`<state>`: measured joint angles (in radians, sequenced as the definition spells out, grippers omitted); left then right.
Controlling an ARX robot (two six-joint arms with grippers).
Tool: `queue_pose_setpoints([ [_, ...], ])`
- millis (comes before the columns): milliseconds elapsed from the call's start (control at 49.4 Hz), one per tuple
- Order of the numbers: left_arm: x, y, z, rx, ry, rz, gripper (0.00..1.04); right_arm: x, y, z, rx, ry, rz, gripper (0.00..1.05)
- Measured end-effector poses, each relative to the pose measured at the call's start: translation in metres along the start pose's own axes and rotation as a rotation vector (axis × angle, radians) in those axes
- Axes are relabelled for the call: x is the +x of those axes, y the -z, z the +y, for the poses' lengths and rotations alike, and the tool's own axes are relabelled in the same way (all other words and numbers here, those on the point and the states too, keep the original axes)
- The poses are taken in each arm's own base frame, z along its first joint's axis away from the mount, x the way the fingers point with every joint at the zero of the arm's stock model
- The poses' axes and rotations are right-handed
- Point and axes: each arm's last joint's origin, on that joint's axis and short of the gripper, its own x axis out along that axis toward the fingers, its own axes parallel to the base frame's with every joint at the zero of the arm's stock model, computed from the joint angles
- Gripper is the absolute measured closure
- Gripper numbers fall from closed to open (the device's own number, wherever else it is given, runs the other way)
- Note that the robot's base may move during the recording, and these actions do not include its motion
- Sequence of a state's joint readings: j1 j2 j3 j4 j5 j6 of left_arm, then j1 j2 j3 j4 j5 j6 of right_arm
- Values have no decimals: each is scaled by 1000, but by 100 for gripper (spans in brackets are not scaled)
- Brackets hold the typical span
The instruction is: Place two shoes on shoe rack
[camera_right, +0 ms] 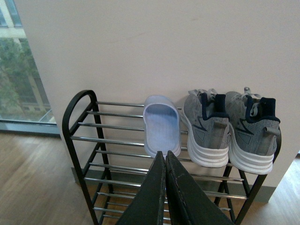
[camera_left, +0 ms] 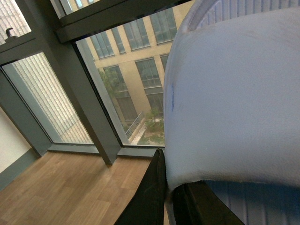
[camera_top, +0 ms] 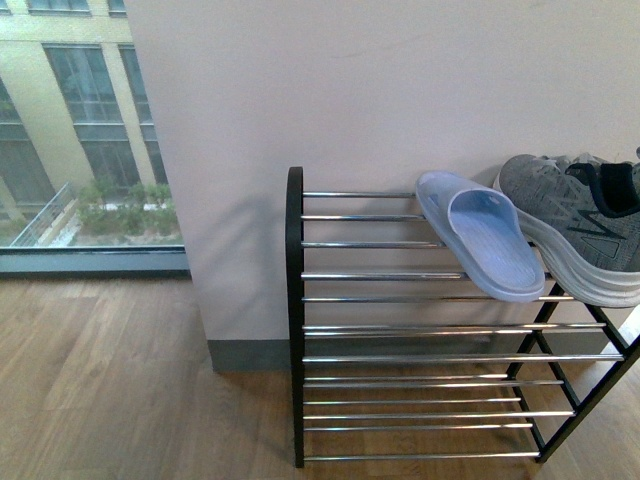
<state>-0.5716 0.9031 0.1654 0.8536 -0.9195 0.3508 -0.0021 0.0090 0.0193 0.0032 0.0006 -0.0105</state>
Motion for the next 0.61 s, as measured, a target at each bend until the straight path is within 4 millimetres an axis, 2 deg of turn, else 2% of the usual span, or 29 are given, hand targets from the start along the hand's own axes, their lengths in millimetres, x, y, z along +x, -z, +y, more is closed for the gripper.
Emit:
queue_pose_setpoints([
  [527, 0, 0, 0, 0, -3, 1, 103, 0, 0, 0, 0, 0, -3, 103],
  [608, 0, 0, 0, 0, -3, 1, 103, 0, 0, 0, 0, 0, -3, 93],
])
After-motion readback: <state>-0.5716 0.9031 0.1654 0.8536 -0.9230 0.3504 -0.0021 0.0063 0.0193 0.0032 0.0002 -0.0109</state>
